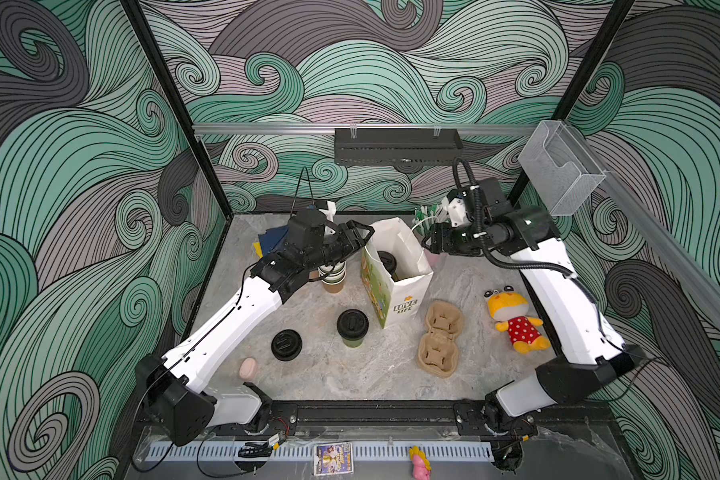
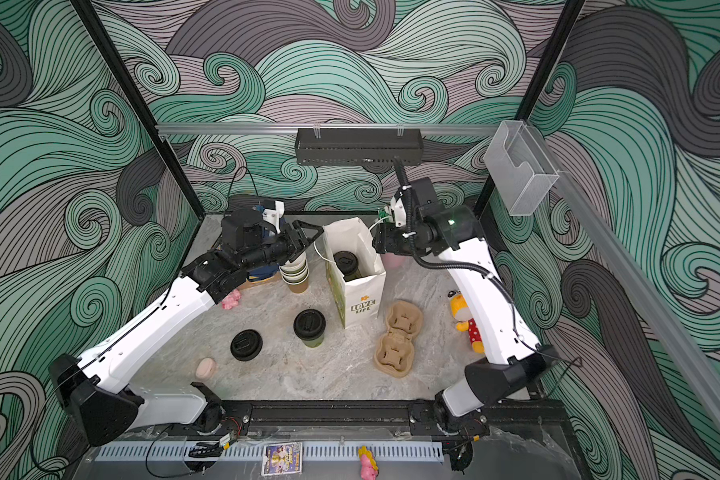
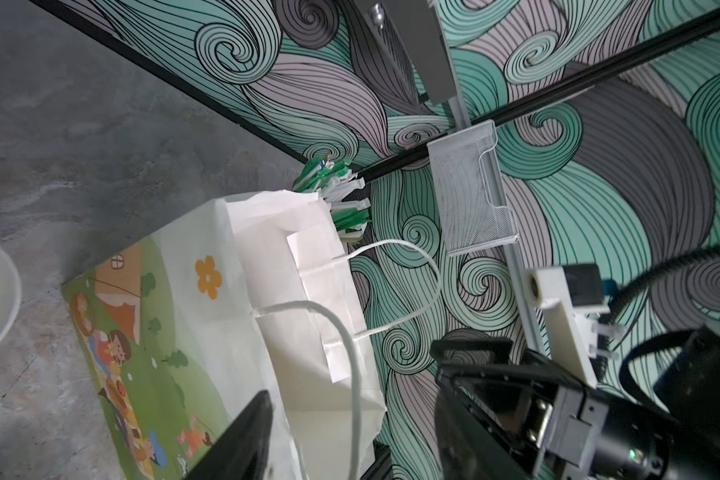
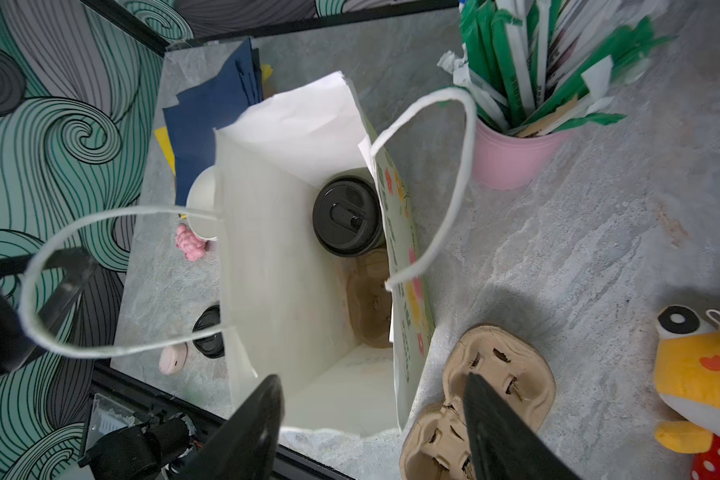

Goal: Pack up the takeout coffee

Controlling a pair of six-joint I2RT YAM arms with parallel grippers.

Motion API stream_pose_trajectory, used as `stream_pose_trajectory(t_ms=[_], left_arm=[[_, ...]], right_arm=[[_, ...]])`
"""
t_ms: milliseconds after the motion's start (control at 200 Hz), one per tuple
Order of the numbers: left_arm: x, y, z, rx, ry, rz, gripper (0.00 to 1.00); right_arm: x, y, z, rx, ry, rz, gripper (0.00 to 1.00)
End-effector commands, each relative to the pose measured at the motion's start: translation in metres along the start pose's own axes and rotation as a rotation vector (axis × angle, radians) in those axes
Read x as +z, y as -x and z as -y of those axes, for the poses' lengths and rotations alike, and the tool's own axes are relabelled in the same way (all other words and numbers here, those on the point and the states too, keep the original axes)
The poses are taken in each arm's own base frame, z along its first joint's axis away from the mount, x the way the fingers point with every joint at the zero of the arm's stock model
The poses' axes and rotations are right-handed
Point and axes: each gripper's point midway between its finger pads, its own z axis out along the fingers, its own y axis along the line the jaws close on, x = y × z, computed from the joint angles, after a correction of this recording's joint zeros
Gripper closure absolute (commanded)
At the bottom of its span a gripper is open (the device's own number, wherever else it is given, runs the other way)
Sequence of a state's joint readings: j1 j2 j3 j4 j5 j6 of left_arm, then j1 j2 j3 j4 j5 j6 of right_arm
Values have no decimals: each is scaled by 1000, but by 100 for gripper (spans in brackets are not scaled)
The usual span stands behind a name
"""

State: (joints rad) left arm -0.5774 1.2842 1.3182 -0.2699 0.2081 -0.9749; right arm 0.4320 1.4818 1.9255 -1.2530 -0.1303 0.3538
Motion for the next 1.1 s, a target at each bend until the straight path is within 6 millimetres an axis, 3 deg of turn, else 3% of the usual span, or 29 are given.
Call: stream_pose_trajectory(t_ms=[0,105,275,385,475,620,740,886,1096], left_arm=[[-32,16,-1,101,70,68,31],[-57,21,-23,175,231,72,31],[-109,38,-67,134,450,181,31],[-149,42,-97,62,558,301,31],[-183,35,-126,-7,657,392,31],[-228,15,-154,-94,716,501,31],[-251,0,-167,-139,735,529,32],[-260,-11,-174,-169,733,532,33],[-262,-14,-175,-171,731,523,33]], right_arm=[[-36,-36,-19,-60,15,-25,30],[-37,-73,-54,-139,79,-70,30],[-17,-127,-112,-337,134,-133,29],[9,-152,-139,-424,120,-198,26],[38,-169,-154,-439,91,-254,24],[84,-180,-158,-404,-10,-312,18],[115,-183,-159,-378,-92,-330,15],[144,-185,-149,-337,-179,-354,11],[166,-183,-140,-281,-217,-389,10]])
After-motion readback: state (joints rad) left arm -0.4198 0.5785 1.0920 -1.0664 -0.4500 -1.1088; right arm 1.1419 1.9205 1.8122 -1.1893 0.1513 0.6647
